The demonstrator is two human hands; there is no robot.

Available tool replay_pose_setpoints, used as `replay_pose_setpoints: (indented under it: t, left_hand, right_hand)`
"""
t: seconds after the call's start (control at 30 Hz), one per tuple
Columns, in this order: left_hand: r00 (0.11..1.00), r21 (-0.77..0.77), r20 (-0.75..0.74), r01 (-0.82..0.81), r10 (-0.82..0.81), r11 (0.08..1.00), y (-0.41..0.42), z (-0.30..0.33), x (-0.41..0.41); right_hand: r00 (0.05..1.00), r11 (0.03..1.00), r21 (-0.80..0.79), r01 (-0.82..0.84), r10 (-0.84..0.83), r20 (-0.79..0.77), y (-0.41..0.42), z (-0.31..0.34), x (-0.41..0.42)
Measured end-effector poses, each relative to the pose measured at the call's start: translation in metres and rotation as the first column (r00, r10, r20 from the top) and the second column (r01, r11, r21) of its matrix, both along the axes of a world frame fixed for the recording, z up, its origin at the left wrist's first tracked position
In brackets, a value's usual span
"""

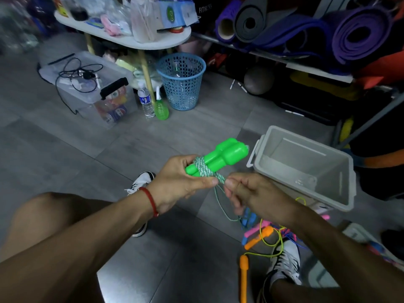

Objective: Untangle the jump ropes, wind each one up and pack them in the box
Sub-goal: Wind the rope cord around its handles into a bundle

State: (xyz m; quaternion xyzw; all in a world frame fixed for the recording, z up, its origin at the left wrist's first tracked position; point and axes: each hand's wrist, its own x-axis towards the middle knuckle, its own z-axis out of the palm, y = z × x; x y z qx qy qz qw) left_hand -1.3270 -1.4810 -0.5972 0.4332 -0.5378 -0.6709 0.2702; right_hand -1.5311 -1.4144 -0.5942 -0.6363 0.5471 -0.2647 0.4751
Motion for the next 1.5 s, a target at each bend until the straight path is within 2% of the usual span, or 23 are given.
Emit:
replay_pose_setpoints:
  t: [0.1, 0.33, 0.43, 0.53, 0.63, 0.73, 0.8, 0.87, 0.97, 1.03, 1.1, 1.13, 1.2, 1.27, 1.33, 1.4, 1.5]
  left_hand:
    - [0.999, -0.027, 0.034, -0.032, 0.033, 0.999, -0.002, -0.007, -0.005]
    - [0.968, -0.234, 0.236, -0.03, 0.086, 0.972, -0.007, -0.018, -0.025]
    - [0.897, -0.451, 0.387, -0.016, 0.212, 0.893, -0.006, -0.022, -0.035]
    - [0.811, -0.666, 0.449, 0.026, 0.374, 0.745, 0.003, -0.018, -0.046]
    - [0.765, -0.754, 0.471, 0.092, 0.438, 0.65, 0.004, -0.01, -0.057]
    - [0.832, -0.771, 0.436, 0.149, 0.343, 0.619, -0.008, -0.011, -0.057]
    - [0.902, -0.745, 0.389, 0.191, 0.184, 0.639, -0.006, -0.008, -0.053]
    - [0.945, -0.673, 0.318, 0.17, 0.074, 0.72, -0.005, -0.002, -0.048]
    - [0.996, -0.529, 0.075, 0.004, 0.042, 0.849, -0.009, 0.011, -0.043]
    - [0.999, -0.368, -0.053, -0.032, 0.013, 0.929, -0.016, 0.018, -0.039]
    - [0.971, -0.063, -0.228, 0.063, -0.076, 0.996, -0.018, 0.023, -0.035]
    - [0.948, 0.075, -0.297, 0.147, -0.119, 0.986, -0.019, 0.026, -0.033]
    - [0.898, 0.196, -0.371, 0.324, -0.236, 0.926, -0.022, 0.029, -0.028]
    - [0.858, 0.19, -0.412, 0.41, -0.306, 0.892, -0.022, 0.028, -0.028]
    - [0.867, 0.114, -0.377, 0.393, -0.326, 0.913, -0.022, 0.027, -0.029]
    - [0.905, 0.03, -0.29, 0.334, -0.312, 0.942, -0.022, 0.026, -0.031]
    - [0.98, -0.025, -0.151, 0.125, -0.128, 0.992, -0.022, 0.023, -0.035]
  right_hand:
    - [0.977, 0.992, -0.102, 0.07, -0.089, -0.192, 0.001, -0.01, 0.007]
    - [0.877, 0.91, -0.142, 0.39, -0.414, -0.243, -0.006, -0.011, 0.028]
    - [0.793, 0.837, -0.201, 0.508, -0.546, -0.269, -0.01, -0.008, 0.04]
    - [0.711, 0.745, -0.186, 0.641, -0.667, -0.223, -0.015, 0.006, 0.045]
    - [0.672, 0.681, -0.174, 0.711, -0.731, -0.118, -0.023, 0.015, 0.045]
    - [0.701, 0.694, -0.17, 0.699, -0.713, -0.028, -0.029, 0.016, 0.034]
    - [0.751, 0.736, -0.167, 0.656, -0.659, 0.041, -0.033, 0.014, 0.022]
    - [0.822, 0.805, -0.169, 0.569, -0.564, 0.083, -0.037, 0.015, 0.011]
    - [0.893, 0.87, -0.202, 0.45, -0.443, 0.083, -0.037, 0.017, -0.005]
    - [0.929, 0.907, -0.205, 0.368, -0.354, 0.106, -0.034, 0.02, -0.009]
    - [0.955, 0.937, -0.209, 0.281, -0.251, 0.159, -0.03, 0.023, -0.011]
    - [0.963, 0.948, -0.213, 0.238, -0.201, 0.18, -0.028, 0.026, -0.012]
    - [0.977, 0.964, -0.217, 0.154, -0.115, 0.18, -0.026, 0.031, -0.016]
    - [0.991, 0.975, -0.209, 0.079, -0.054, 0.125, -0.025, 0.033, -0.02]
    - [0.999, 0.975, -0.216, 0.049, -0.047, 0.015, -0.025, 0.032, -0.021]
    - [0.988, 0.962, -0.266, 0.057, -0.092, -0.121, -0.025, 0.028, -0.021]
    - [0.916, 0.924, -0.365, 0.115, -0.241, -0.322, -0.027, 0.021, -0.02]
